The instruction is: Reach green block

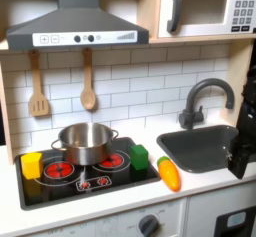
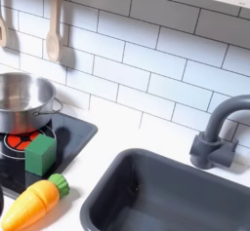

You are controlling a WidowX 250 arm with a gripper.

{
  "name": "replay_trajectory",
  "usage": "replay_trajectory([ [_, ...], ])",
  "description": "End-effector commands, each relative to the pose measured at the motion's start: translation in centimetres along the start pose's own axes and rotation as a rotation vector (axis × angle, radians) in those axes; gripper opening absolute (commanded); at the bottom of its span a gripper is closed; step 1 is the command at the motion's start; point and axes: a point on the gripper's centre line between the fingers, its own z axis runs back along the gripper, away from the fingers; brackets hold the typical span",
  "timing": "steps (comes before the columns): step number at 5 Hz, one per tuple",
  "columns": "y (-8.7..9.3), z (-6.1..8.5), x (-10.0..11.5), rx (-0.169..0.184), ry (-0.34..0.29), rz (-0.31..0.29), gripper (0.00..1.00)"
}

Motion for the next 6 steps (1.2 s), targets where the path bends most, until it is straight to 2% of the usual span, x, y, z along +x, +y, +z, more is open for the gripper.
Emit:
replay_trajectory([
  [1,0.0,0.0,0.0,0.000,0.002,0.000,1.00],
  [4,0.2,-1.4,2.6,0.015,0.027,0.032,1.00],
  [6,1.3,-1.5,4.9,0.030,0.019,0.036,1.00],
])
